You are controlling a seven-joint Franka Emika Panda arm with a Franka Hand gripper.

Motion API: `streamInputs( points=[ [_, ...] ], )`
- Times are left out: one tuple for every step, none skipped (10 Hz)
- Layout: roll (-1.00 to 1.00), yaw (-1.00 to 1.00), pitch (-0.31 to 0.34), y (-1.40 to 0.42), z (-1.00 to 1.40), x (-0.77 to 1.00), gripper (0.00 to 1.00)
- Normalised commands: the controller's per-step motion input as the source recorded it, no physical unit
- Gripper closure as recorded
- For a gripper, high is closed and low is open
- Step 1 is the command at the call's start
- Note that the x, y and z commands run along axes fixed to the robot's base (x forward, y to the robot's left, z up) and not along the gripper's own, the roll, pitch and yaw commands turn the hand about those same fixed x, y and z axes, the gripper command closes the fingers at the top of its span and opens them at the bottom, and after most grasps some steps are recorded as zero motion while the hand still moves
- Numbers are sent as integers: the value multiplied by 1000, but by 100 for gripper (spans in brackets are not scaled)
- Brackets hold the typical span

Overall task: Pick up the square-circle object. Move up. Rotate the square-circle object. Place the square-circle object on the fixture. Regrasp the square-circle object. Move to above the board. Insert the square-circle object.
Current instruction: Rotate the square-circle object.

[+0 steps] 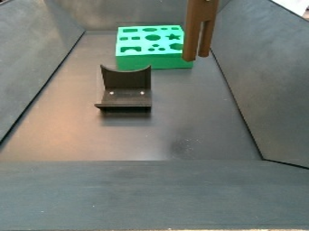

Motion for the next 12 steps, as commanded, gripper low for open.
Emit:
streamInputs(
  points=[
    [-20, 1000, -10, -1, 4, -8, 100],
    [-23, 1000, -12, 2, 5, -7, 100],
    [-26, 1000, -14, 2, 6, -6, 100],
    [-30, 1000, -16, 2, 7, -5, 100],
    [-33, 1000, -18, 2, 7, -5, 100],
    [-44, 1000, -24, 2, 7, -5, 100],
    [-52, 1000, -28, 2, 7, -5, 100],
    [-55, 658, -30, 2, 7, -5, 100],
    [-55, 452, -30, 2, 7, -5, 100],
    [-55, 295, -30, 2, 7, -5, 100],
    [-37, 1000, -20, 0, 0, 0, 100],
    [-38, 1000, -21, -1, 0, 0, 100]
  ],
)
